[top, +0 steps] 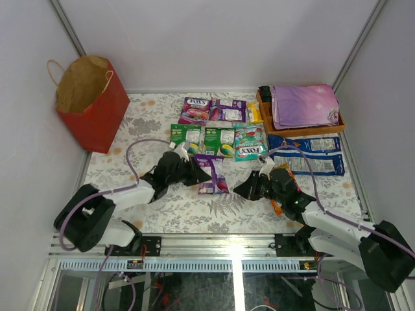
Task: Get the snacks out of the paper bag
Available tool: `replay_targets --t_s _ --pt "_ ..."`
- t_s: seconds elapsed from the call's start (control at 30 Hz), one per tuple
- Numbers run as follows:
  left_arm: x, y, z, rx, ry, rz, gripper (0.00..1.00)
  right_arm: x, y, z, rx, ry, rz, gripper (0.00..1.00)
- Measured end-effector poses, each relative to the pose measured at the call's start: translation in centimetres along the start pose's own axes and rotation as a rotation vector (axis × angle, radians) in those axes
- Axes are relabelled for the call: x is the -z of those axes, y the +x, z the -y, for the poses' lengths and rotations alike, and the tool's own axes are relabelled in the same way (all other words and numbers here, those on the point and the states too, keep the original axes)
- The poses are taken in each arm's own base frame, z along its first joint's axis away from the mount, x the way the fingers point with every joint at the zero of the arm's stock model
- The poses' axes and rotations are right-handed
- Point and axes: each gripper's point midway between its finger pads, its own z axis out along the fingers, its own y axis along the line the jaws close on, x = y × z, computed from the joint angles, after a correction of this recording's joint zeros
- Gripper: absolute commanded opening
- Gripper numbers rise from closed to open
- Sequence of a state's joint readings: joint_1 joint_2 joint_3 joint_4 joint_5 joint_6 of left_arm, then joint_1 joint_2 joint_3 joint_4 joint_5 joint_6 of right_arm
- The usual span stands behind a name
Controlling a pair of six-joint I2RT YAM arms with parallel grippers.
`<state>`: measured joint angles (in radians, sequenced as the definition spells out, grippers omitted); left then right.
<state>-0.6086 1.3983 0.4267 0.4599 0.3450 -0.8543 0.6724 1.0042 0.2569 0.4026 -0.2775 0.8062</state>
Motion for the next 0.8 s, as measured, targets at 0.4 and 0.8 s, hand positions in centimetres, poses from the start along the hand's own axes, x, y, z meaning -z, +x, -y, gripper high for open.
replay_targets --t_s 0.4,0.8 --pt "5.9 -18.0 4.8 -0.223 -0.050 0.143 0.00 3.2 1.1 0.2 0.095 0.024 -0.032 0.08" --pt "3.8 -31.5 -6.0 -0.149 -0.263 0.088 0.00 3.8 3.5 1.3 0.125 0.045 -0.144 0.04"
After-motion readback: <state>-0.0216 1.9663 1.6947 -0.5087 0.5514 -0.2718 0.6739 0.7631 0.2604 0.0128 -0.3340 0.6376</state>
